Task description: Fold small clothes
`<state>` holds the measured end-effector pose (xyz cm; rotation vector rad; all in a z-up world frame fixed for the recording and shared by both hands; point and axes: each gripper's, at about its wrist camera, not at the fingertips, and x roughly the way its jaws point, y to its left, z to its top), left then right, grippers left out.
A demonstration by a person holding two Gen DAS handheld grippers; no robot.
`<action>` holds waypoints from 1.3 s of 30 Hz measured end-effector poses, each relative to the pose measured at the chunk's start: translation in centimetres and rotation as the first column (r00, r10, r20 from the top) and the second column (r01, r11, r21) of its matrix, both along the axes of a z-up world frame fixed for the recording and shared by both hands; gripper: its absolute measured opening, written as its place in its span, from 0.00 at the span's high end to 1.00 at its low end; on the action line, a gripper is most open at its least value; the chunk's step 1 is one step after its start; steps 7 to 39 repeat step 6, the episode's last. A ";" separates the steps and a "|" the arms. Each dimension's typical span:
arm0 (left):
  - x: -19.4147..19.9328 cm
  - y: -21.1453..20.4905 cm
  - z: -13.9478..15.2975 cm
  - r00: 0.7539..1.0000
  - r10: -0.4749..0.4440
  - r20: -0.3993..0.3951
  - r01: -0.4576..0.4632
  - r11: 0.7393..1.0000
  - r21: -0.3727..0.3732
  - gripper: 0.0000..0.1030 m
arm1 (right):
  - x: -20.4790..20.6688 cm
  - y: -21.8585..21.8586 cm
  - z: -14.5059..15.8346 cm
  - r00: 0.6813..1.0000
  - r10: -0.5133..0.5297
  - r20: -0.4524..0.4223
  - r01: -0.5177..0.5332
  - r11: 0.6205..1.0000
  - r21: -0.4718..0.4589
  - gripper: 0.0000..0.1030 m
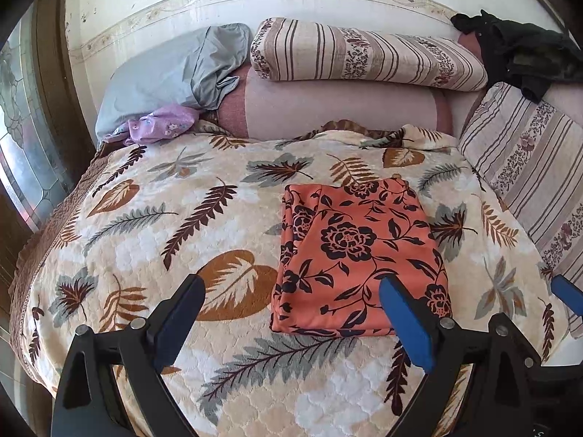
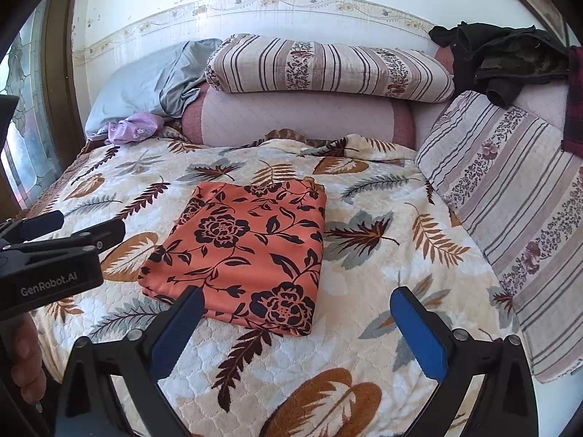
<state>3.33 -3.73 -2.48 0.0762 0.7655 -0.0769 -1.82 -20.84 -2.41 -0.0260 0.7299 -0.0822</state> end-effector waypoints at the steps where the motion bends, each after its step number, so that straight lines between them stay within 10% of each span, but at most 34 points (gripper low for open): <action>1: 0.1 -0.1 0.0 1.000 -0.003 0.004 0.003 1.000 0.002 0.07 | 0.2 0.0 -0.1 1.000 0.001 -0.002 -0.001 1.000 0.001 0.00; 39: 1.2 -0.3 -0.2 0.999 -0.001 0.033 0.000 1.000 0.012 0.06 | 1.7 -0.3 -0.7 1.000 0.002 -0.014 -0.001 1.000 0.006 0.00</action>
